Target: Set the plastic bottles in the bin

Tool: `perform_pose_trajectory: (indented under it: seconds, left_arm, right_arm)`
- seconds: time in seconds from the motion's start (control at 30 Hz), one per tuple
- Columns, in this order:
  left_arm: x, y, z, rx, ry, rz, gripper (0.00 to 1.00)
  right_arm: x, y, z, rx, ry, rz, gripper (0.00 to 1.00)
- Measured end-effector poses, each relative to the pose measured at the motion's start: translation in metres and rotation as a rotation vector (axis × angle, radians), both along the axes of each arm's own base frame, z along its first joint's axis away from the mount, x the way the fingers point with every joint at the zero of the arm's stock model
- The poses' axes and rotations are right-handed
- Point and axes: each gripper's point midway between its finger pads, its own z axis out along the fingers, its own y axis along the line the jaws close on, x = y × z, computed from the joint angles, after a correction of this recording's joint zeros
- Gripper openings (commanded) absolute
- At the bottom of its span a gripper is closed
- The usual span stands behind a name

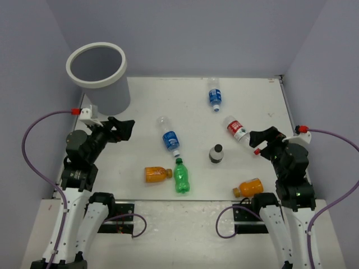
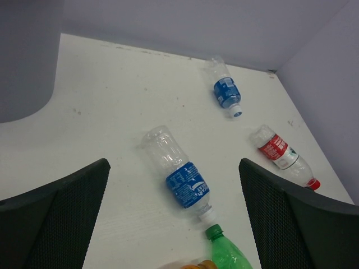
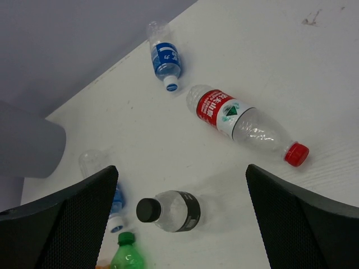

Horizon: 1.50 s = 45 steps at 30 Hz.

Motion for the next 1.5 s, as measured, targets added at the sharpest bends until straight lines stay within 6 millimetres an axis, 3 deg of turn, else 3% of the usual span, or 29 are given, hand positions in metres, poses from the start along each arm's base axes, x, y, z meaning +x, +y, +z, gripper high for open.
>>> perform_pose_trajectory:
  seconds: [0.2, 0.33, 0.5, 0.63, 0.8, 0.93, 1.17, 1.3, 1.43, 1.5]
  left_arm:
    - [0.003, 0.001, -0.004, -0.018, 0.024, 0.013, 1.00]
    - [0.013, -0.005, -0.021, -0.039, 0.091, -0.003, 1.00]
    - [0.022, -0.034, -0.062, -0.021, 0.228, -0.054, 1.00]
    - [0.024, -0.074, -0.094, 0.034, 0.330, -0.125, 1.00]
    - [0.040, -0.108, -0.137, 0.136, 0.460, -0.117, 1.00]
    - [0.062, -0.125, -0.165, 0.215, 0.526, -0.050, 1.00]
    - [0.100, -0.132, -0.213, 0.286, 0.622, 0.069, 0.96]
    - [0.110, -0.134, -0.241, 0.322, 0.674, 0.102, 0.82]
    - [0.113, -0.134, -0.256, 0.338, 0.703, 0.118, 0.51]
    - [0.116, -0.136, -0.256, 0.334, 0.702, 0.122, 0.43]
  right_arm:
    - [-0.003, 0.001, 0.001, -0.002, -0.015, 0.009, 0.99]
    - [-0.004, 0.005, -0.001, 0.004, -0.032, 0.029, 0.99]
    - [-0.003, 0.007, -0.007, 0.008, -0.030, 0.041, 0.99]
    - [-0.002, 0.008, -0.006, 0.011, -0.032, 0.048, 0.99]
    - [0.004, 0.009, -0.018, 0.020, -0.006, 0.045, 0.99]
    - [0.006, 0.009, -0.030, 0.024, 0.032, 0.043, 0.99]
    - [0.009, 0.010, -0.027, 0.050, 0.013, 0.031, 0.99]
    - [0.009, 0.008, -0.027, 0.049, 0.007, 0.024, 0.99]
    - [0.008, 0.006, -0.028, 0.044, 0.003, 0.010, 0.99]
    - [0.008, 0.005, -0.030, 0.043, 0.006, 0.006, 0.99]
